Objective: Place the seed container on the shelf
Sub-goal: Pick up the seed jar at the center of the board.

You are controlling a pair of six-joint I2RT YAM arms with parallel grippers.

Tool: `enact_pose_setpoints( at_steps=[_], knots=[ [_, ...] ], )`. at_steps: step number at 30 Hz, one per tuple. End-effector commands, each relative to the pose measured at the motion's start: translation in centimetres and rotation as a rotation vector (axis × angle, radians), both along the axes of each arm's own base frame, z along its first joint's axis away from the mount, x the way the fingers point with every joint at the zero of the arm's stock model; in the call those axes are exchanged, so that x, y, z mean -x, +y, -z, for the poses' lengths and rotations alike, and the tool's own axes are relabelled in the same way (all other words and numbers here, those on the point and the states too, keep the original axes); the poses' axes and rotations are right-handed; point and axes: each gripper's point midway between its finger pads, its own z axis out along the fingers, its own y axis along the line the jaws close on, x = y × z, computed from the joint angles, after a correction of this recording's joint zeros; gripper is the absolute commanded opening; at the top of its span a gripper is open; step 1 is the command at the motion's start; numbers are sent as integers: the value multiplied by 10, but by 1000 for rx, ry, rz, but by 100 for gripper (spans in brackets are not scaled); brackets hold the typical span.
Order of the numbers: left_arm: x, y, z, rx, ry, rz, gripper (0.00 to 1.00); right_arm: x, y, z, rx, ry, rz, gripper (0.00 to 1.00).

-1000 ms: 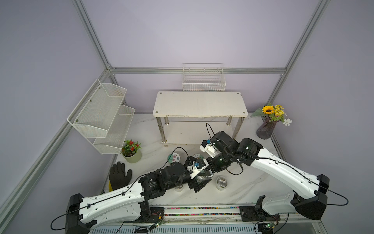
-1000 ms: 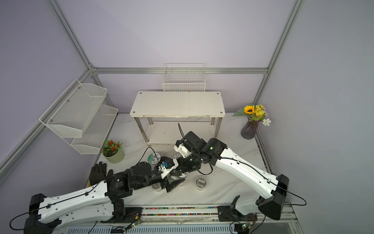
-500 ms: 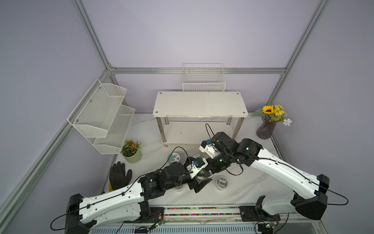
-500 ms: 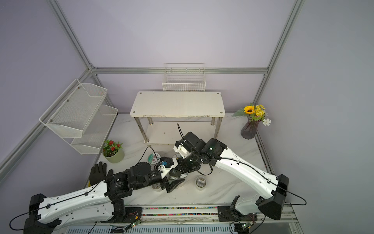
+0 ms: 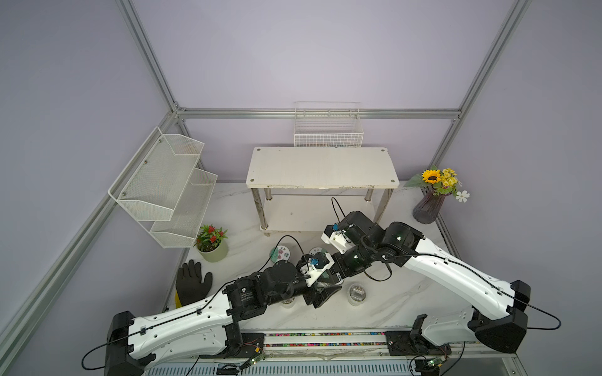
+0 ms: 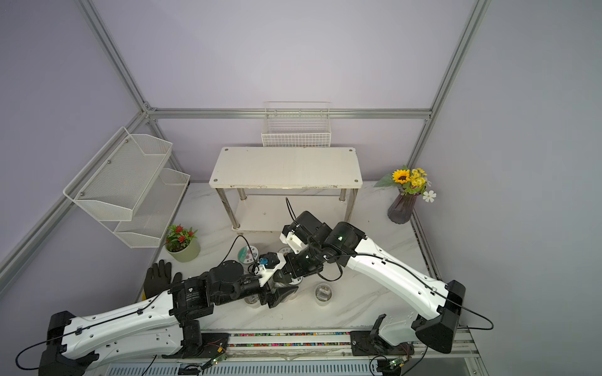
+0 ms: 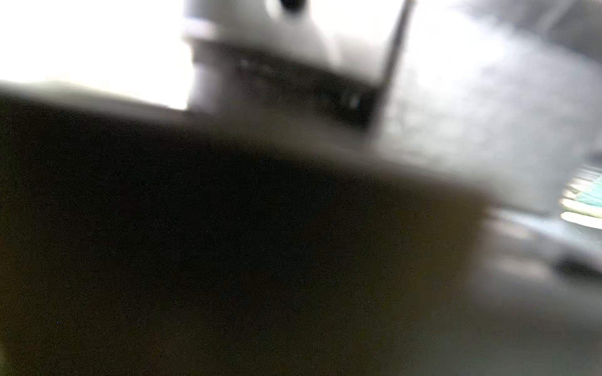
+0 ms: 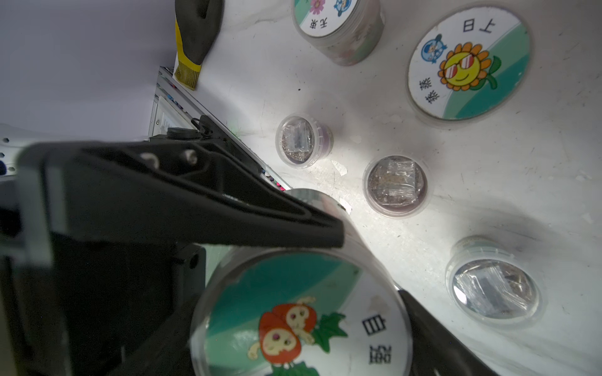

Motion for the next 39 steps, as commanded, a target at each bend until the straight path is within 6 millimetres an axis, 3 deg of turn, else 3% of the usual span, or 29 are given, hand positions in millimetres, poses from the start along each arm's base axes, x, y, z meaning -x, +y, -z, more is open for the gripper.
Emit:
enact_pose_setpoints(
  at_steps=[1,8,17,29,35,39],
  knots=[
    [3,15,59,-180,82,-12,76,11,30,-52,-202,-50,-93,65],
    [4,18,54,-159,65,-12,66,8,32,-52,-205,-53,-87,70],
    [8,17,55,-154,74,8,62,-7,24,-56,-205,-59,-19,80],
    [14,14,60,-164,88,36,58,-27,13,-58,-226,-43,24,83],
    [16,11,66,-181,103,51,50,-28,14,-55,-220,-41,22,86],
    [17,10,68,-186,107,57,43,-29,14,-54,-215,-40,25,94]
  ],
)
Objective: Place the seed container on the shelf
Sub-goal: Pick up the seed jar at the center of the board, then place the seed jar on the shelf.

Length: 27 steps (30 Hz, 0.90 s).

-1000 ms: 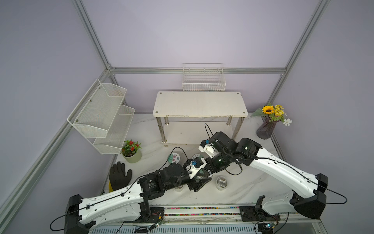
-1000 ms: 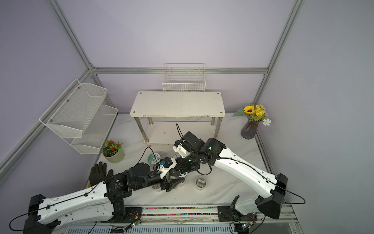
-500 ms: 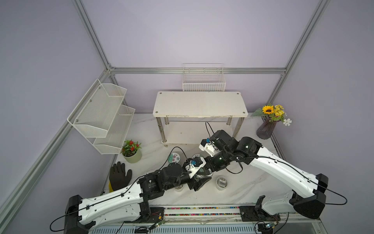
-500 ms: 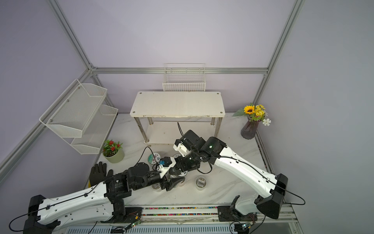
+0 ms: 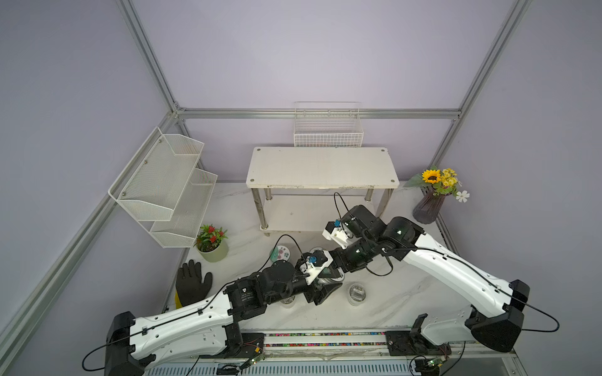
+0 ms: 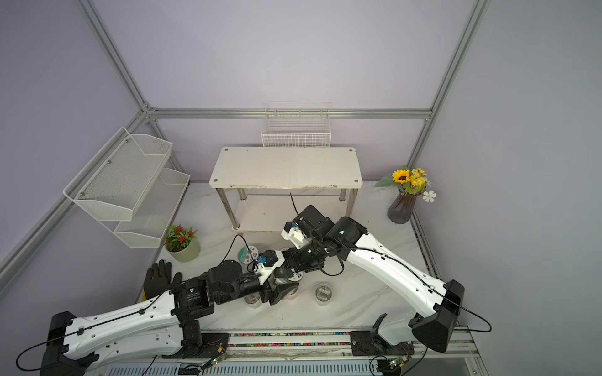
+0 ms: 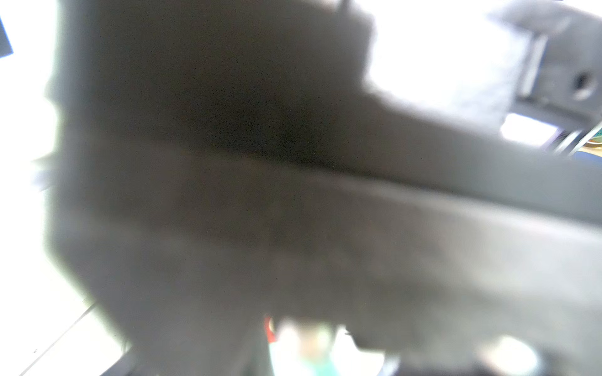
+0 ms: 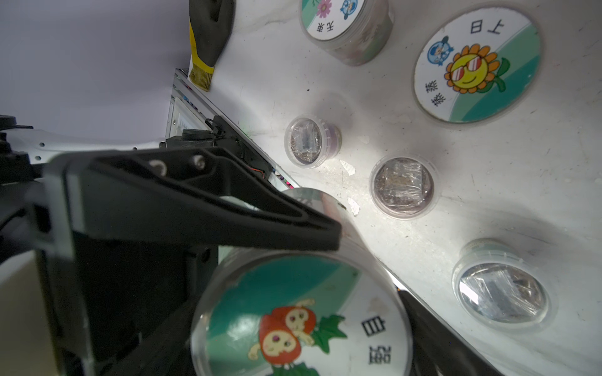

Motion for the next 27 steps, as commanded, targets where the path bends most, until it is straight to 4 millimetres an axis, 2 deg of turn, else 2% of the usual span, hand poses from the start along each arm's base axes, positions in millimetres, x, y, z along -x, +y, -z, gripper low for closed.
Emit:
enact_pose_setpoints(
  at_steps=[1,5,10,17,21,27],
  knots=[
    [18,12,69,-220,115,54,41,-15,18,-48,-172,-102,2,94],
    [18,12,68,-220,110,55,37,-16,18,-47,-169,-98,5,95],
    [17,14,67,-217,105,48,36,-19,14,-45,-156,-100,21,96],
    [12,20,58,-206,82,13,36,-37,-13,-50,-124,-124,109,97],
    [9,26,45,-173,53,-19,36,-47,-32,-46,-92,-126,168,97],
    [8,36,10,-110,4,-44,35,-61,-56,-32,-37,-118,248,97]
  ],
)
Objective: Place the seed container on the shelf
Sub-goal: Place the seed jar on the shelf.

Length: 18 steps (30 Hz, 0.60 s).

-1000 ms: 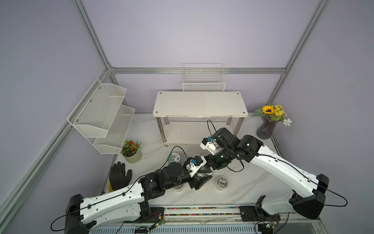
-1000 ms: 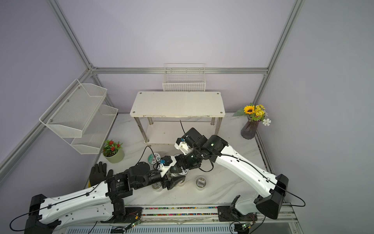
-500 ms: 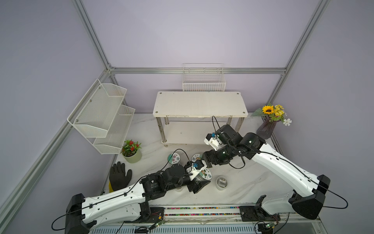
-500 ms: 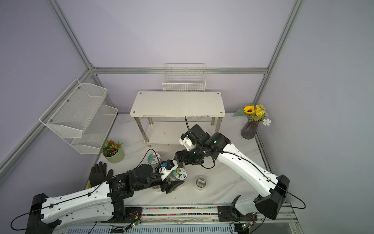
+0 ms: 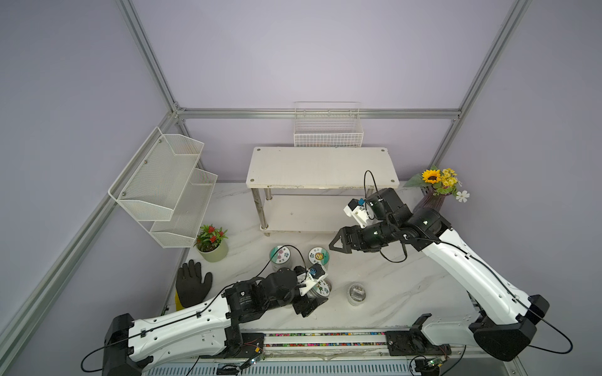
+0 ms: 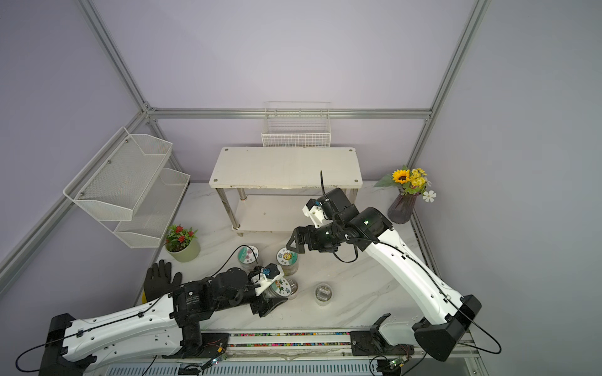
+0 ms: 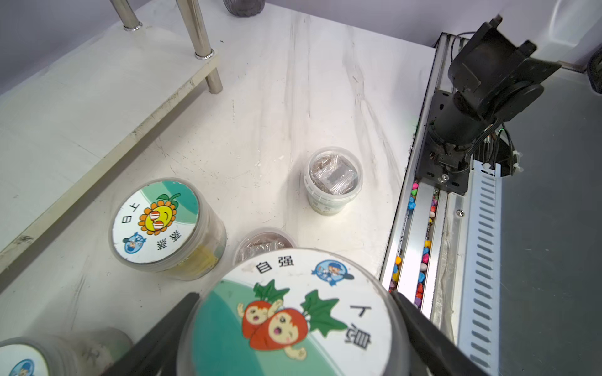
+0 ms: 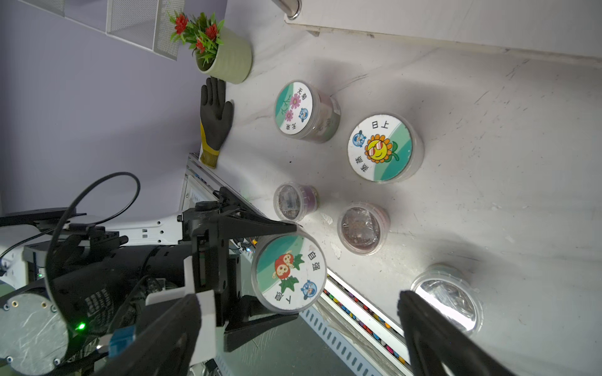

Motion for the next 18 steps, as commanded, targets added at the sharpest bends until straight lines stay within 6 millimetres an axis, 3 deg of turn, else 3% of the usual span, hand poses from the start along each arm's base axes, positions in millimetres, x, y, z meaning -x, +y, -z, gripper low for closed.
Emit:
enact_pose_setpoints(
  at_steps=[1,9,18],
  knots=[
    [-4,-1,-50,106,-79,-13,35,-5,-15,7,34,-1,41,97],
    [-8,11,-95,152,-152,-47,34,-20,-40,24,98,15,129,97],
    [-28,36,-191,233,-326,-185,33,-18,-52,36,140,22,158,97]
  ],
)
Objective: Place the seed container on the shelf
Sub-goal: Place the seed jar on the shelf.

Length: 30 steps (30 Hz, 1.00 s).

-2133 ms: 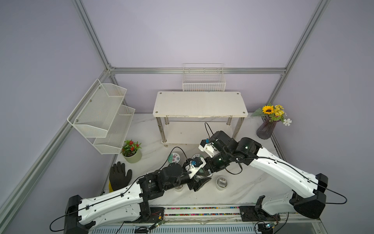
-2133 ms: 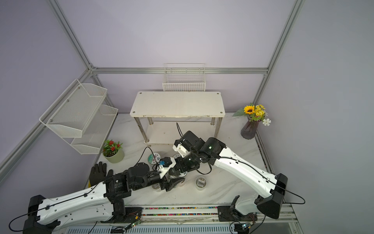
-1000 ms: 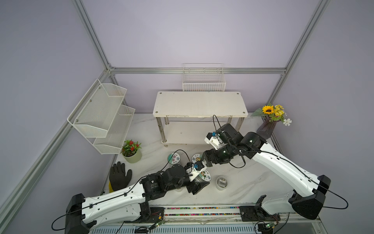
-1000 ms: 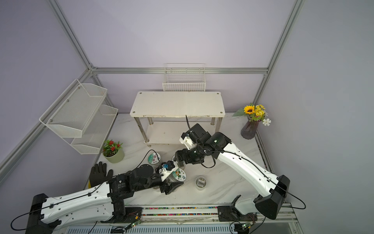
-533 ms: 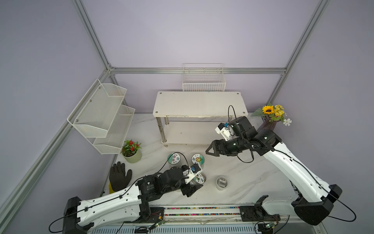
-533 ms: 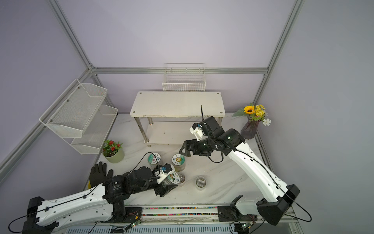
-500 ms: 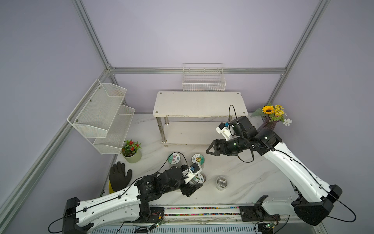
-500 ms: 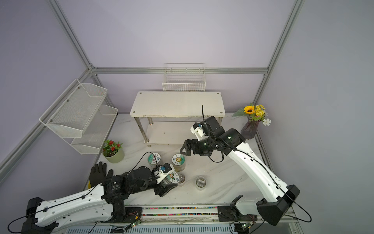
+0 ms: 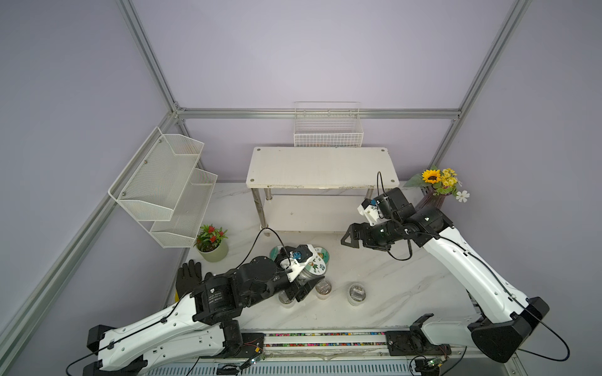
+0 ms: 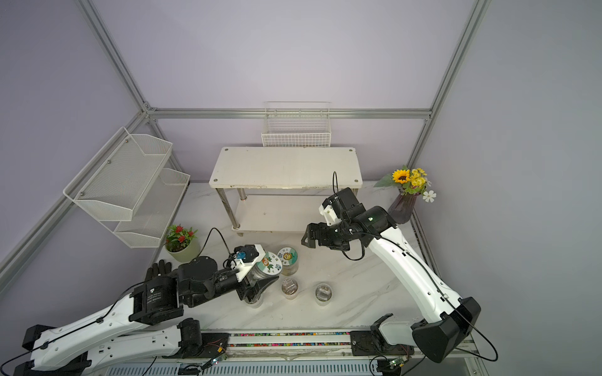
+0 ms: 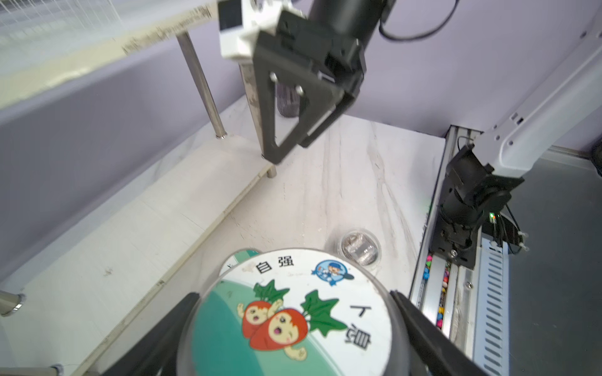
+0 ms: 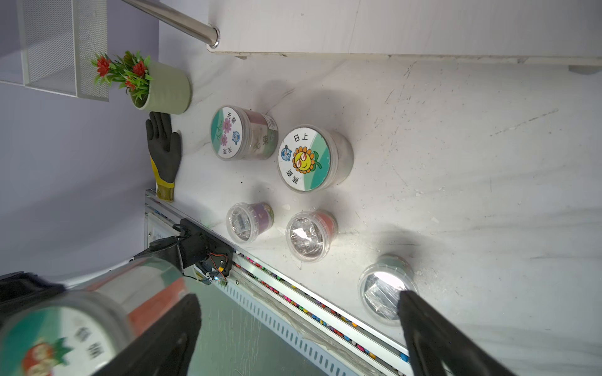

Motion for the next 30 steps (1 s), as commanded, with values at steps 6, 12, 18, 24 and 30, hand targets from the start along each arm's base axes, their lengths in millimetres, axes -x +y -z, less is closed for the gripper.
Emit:
enact_pose_setpoints(
  at_steps=[6,12,18,24,30],
  knots=[
    [-27,23,-116,140,-286,-183,33,14,-13,2,12,-17,2,97],
    [-50,37,-171,227,-494,-371,33,23,-14,2,-12,-19,-4,97],
    [-86,58,-204,278,-564,-516,33,29,-15,4,-29,-16,-6,97],
    [-126,88,-218,350,-527,-639,33,32,-15,3,-39,-15,-10,97],
    [-166,109,-224,406,-486,-698,32,31,-12,3,-47,-19,-21,97]
  ],
)
